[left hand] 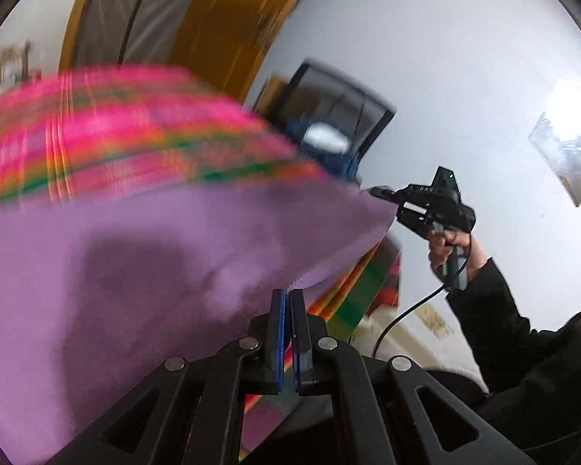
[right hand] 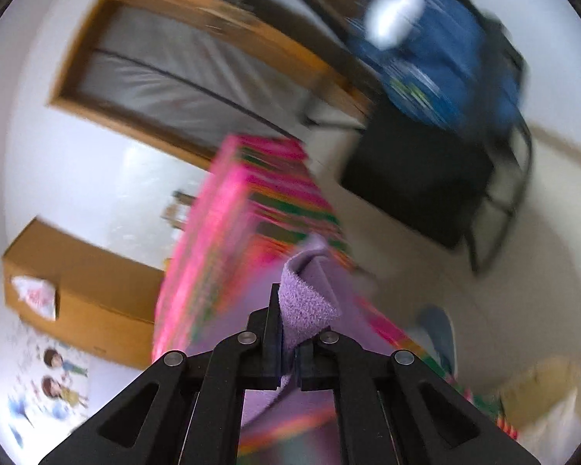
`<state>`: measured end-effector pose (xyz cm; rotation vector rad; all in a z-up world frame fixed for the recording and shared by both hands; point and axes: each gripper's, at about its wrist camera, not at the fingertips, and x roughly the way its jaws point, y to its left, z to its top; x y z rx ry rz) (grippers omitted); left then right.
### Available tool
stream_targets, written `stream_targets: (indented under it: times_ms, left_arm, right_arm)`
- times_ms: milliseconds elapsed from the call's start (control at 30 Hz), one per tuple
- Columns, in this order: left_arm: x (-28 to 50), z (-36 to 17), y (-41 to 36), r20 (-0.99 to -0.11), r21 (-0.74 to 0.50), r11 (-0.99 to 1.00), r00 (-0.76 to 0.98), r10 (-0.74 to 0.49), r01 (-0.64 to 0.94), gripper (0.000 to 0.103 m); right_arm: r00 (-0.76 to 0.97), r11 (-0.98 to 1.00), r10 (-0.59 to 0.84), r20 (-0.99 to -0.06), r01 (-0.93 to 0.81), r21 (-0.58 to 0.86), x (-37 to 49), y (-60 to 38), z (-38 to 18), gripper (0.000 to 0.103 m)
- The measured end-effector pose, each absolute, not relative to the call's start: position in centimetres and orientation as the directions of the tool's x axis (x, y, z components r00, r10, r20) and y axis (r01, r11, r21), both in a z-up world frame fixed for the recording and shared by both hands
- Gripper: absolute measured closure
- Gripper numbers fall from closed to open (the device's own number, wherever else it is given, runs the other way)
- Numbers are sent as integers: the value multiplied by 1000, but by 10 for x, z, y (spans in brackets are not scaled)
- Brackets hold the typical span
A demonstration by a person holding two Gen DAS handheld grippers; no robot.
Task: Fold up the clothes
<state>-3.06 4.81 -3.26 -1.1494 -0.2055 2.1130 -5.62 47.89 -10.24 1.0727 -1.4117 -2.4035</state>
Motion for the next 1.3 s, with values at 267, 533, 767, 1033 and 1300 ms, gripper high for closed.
stream_targets:
  times_ms: [267, 533, 767, 1033, 1300]
  left_arm:
    - [-23, -19, 42, -654, -451, -728, -365, 663, -516, 101]
    - [-18, -4, 37, -638, -437, -733, -395, 661, -521, 101]
    - [-19, 4, 34, -607, -440, -722, -416, 677, -534, 101]
    - [-31, -36, 45, -668, -486, -720, -320, 672, -496, 101]
    - [-36, -34, 45, -659, -482, -717, -331, 676, -504, 101]
  right_arm:
    - [-758, -501, -474, -448, -186, 845, -47, 487, -107, 98]
    - [-795, -501, -471, -383, -117, 857, -51, 488, -73, 98]
    - [-828, -566, -466, -313, 6, 824, -49, 486, -31, 98]
    - [-750, -469, -477, -458, -223, 855, -42, 498, -129, 98]
    - [-780, -524, -443, -442, -174, 834, -39, 505, -100, 97]
